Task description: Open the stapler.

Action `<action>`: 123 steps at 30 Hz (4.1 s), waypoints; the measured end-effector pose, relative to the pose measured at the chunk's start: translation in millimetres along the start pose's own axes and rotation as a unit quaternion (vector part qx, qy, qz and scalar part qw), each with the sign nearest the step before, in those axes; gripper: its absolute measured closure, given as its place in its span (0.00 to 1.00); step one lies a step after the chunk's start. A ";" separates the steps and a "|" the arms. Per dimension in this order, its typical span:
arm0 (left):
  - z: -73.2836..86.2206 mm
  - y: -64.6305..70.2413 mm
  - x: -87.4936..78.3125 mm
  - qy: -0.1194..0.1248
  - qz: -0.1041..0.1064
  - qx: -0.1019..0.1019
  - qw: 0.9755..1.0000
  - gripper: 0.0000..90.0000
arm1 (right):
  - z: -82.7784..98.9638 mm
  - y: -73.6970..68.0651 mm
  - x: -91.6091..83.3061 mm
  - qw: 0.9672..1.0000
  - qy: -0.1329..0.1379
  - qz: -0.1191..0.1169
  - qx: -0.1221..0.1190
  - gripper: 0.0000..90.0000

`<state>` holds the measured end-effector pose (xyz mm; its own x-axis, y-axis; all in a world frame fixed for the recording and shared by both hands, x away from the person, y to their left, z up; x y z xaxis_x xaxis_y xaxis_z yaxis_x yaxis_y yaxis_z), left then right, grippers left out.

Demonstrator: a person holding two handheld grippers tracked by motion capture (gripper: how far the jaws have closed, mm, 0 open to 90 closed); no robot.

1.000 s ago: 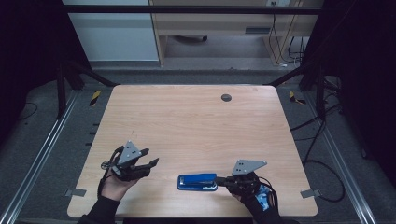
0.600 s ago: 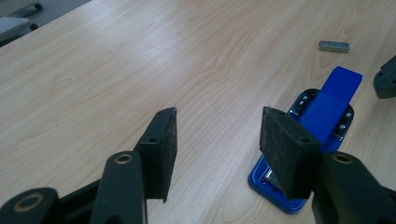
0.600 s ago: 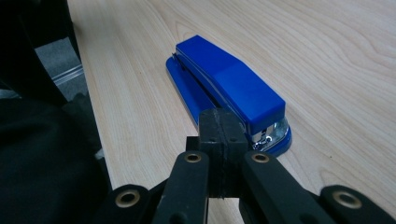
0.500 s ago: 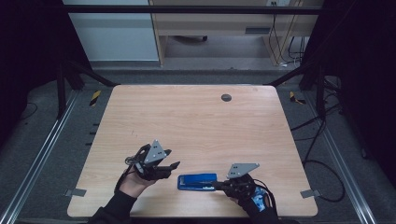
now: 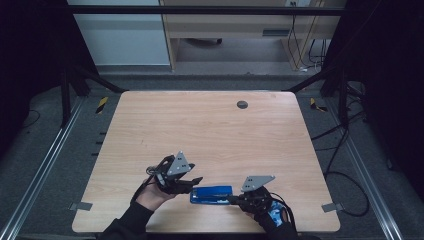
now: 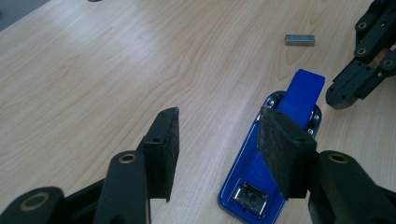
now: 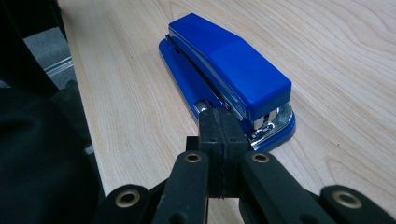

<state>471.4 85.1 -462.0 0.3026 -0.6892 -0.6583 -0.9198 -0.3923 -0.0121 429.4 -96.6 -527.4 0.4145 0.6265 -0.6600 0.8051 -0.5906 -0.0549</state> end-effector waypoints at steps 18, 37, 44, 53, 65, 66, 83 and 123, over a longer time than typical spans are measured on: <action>-5.9 20.6 27.9 -0.052 0.052 0.041 0.996 0.51 | 0.9 2.1 3.1 1.000 -0.008 0.008 -0.003 1.00; -10.6 32.4 60.3 -0.117 0.102 0.091 0.984 0.54 | 2.8 1.9 4.1 1.000 -0.011 0.018 -0.007 1.00; -8.6 34.2 68.2 -0.134 0.110 0.098 0.980 0.58 | 2.9 2.8 5.2 1.000 -0.014 0.024 -0.008 1.00; -7.2 34.9 75.9 -0.153 0.122 0.102 0.975 0.64 | 3.0 3.2 6.1 0.999 -0.015 0.027 -0.009 1.00; -4.3 33.3 81.7 -0.162 0.135 0.105 0.972 0.66 | 2.7 3.5 7.3 0.999 -0.015 0.028 -0.008 1.00; -4.3 33.0 82.1 -0.163 0.137 0.105 0.971 0.66 | 2.7 3.5 7.5 0.999 -0.016 0.028 -0.008 1.00; -5.7 34.0 86.2 -0.182 0.144 0.130 0.964 0.70 | 2.8 3.5 9.8 0.999 -0.006 0.034 0.001 1.00; -6.5 31.6 84.3 -0.168 0.176 0.143 0.959 0.73 | 2.3 2.5 10.4 0.999 -0.010 0.037 0.011 1.00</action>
<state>469.4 10.7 -513.0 -0.0921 -0.4946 -0.8642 -0.9958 0.0452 0.0802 434.8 -92.7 -536.2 0.4630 0.5708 -0.6781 0.7634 -0.6455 -0.0222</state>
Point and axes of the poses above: each handheld gripper's, and its own axes: x roughly forward along the jaws, z roughly out of its underside, y roughly to its right, the point moved 7 cm from there along x, roughly forward along the jaws, and after that the axes turned 9 degrees about z, right-handed, at the moved point
